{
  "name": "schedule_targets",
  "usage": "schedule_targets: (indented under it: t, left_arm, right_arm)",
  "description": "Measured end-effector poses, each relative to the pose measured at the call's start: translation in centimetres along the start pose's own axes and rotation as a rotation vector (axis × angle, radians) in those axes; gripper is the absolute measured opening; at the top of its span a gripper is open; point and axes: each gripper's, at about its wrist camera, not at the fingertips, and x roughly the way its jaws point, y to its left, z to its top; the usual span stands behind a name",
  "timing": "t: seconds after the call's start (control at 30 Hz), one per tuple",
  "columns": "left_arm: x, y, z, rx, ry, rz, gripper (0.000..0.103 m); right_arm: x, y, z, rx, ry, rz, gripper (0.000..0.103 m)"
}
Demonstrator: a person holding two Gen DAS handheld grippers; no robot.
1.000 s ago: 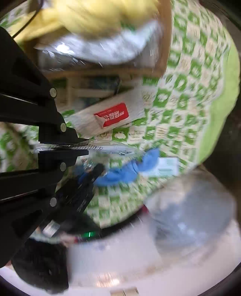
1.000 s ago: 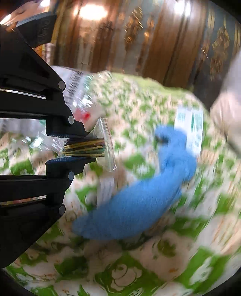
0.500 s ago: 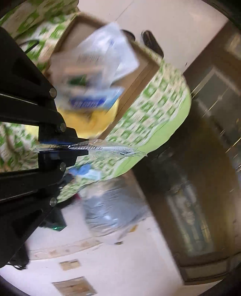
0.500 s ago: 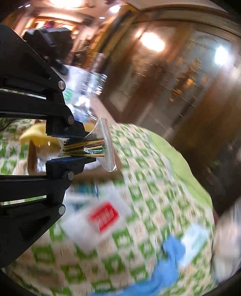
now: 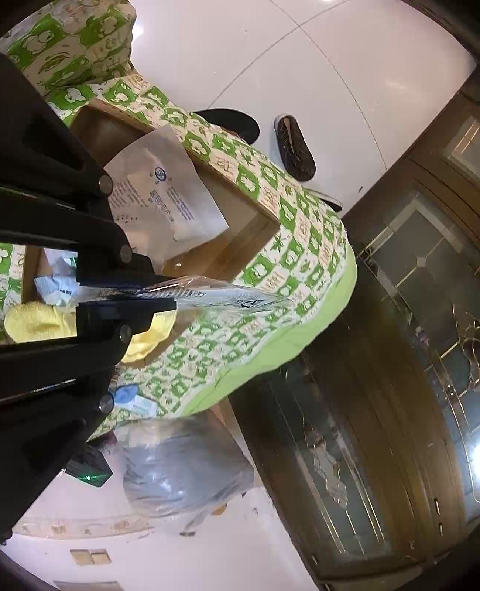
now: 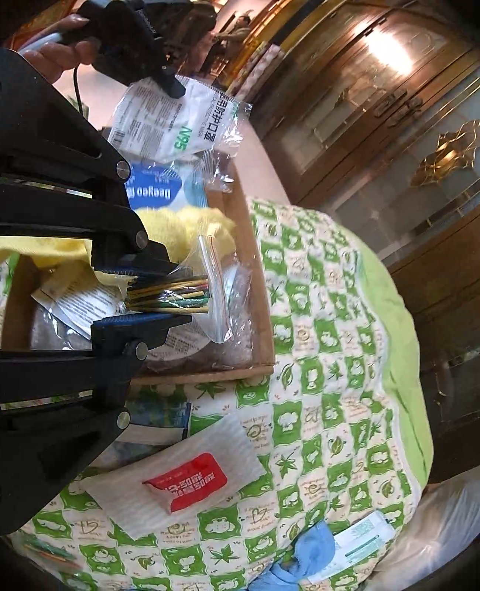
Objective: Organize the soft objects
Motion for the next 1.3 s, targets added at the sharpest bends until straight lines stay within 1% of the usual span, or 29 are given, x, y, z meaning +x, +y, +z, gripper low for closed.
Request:
schedule_targets:
  t: [0.03,0.1,0.13,0.17,0.2,0.23,0.27,0.3,0.33,0.37,0.43,0.53,0.6,0.67,0.73,0.8,0.83,0.9,0.97,1.0,1.07,1.1,1.17,1.2,1.23,1.27,1.3]
  left_arm:
    - [0.2,-0.1,-0.1,0.01,-0.005,0.041,0.004]
    - [0.6,0.0,-0.3,0.017,-0.006,0.095,0.005]
    - [0.6,0.1,-0.4,0.015,-0.004,0.106,0.008]
    - [0.7,0.2,-0.5,0.012,-0.003,0.116,0.015]
    - [0.9,0.3,-0.6,0.009,0.003,0.13,0.031]
    - [1.3,0.4,-0.8,0.014,0.021,0.16,0.049]
    - [1.6,0.4,-1.0,0.024,0.027,0.192,0.054]
    - [1.9,0.3,-1.1,0.039,0.029,0.234,0.056]
    - [2.0,0.2,-1.3,0.06,0.026,0.285,0.056]
    - [1.8,0.1,-1.3,0.075,0.016,0.307,0.056]
    - [1.6,0.2,-1.4,0.078,0.002,0.325,0.056]
    - [1.0,0.2,-1.5,0.07,-0.012,0.321,0.056]
    - [0.4,-0.3,-1.7,0.089,-0.042,0.324,0.056]
    - [-0.7,-1.3,-1.9,0.128,-0.101,0.315,0.056]
    - [-2.0,-2.4,-2.4,0.183,-0.177,0.309,0.056]
    - [-2.9,-3.3,-2.9,0.222,-0.229,0.305,0.056]
    - [-3.4,-4.0,-3.4,0.249,-0.25,0.288,0.056]
    - [-3.7,-5.1,-4.1,0.283,-0.26,0.263,0.057]
    - [-3.8,-6.5,-5.2,0.322,-0.258,0.222,0.057]
    - [-3.7,-7.2,-5.7,0.339,-0.243,0.194,0.06]
    - [-2.5,-9.3,-7.0,0.361,-0.172,0.137,0.062]
    - [-2.0,-10.1,-7.4,0.371,-0.143,0.121,0.062]
    - [0.0,-12.9,-8.3,0.377,0.002,0.065,0.062]
    - [0.5,-13.7,-8.6,0.372,0.049,0.04,0.062]
    - [1.8,-15.1,-9.1,0.36,0.123,0.003,0.062]
    - [2.7,-16.1,-9.7,0.357,0.172,-0.006,0.062]
    - [4.3,-17.8,-10.8,0.381,0.237,0.002,0.062]
  right_arm:
    - [0.3,-0.3,0.0,0.008,0.006,0.004,0.016]
    - [1.0,-0.6,0.2,0.025,0.02,0.024,0.017]
    - [1.0,-0.6,0.1,0.03,0.023,0.032,0.017]
    - [1.2,-0.7,0.2,0.034,0.029,0.038,0.017]
    - [1.2,-0.8,0.2,0.033,0.026,0.044,0.018]
    - [1.1,-0.8,0.3,0.033,0.021,0.046,0.019]
    - [0.9,-0.7,0.2,0.034,0.018,0.045,0.023]
    - [0.7,-0.8,0.1,0.038,0.018,0.046,0.031]
    - [0.6,-0.9,0.1,0.051,0.015,0.057,0.036]
    - [0.2,-1.0,0.0,0.057,0.014,0.066,0.043]
    - [-0.1,-1.1,-0.1,0.068,0.006,0.067,0.043]
    - [-0.6,-1.4,-0.1,0.078,-0.005,0.085,0.043]
    - [-1.2,-1.5,-0.1,0.085,-0.023,0.1,0.043]
    - [-2.2,-1.7,0.0,0.079,-0.054,0.11,0.043]
    - [-3.4,-2.2,0.3,0.079,-0.091,0.109,0.043]
    - [-5.0,-3.5,0.8,0.122,-0.135,0.112,0.043]
    - [-6.2,-4.8,1.1,0.165,-0.163,0.108,0.043]
    - [-7.5,-7.2,1.3,0.235,-0.191,0.106,0.043]
    - [-8.8,-10.2,1.0,0.321,-0.204,0.089,0.043]
    - [-9.2,-11.7,0.7,0.363,-0.203,0.063,0.043]
    - [-9.6,-14.0,0.3,0.423,-0.186,0.035,0.043]
    - [-9.7,-15.1,-0.2,0.456,-0.176,0.033,0.043]
    - [-9.8,-17.5,-1.2,0.569,-0.177,0.068,0.043]
    - [-9.9,-18.6,-1.9,0.64,-0.185,0.088,0.043]
    - [-10.0,-19.1,-2.2,0.673,-0.189,0.094,0.043]
    - [-10.1,-19.7,-2.6,0.708,-0.194,0.089,0.043]
    - [-10.1,-20.0,-2.8,0.723,-0.197,0.081,0.043]
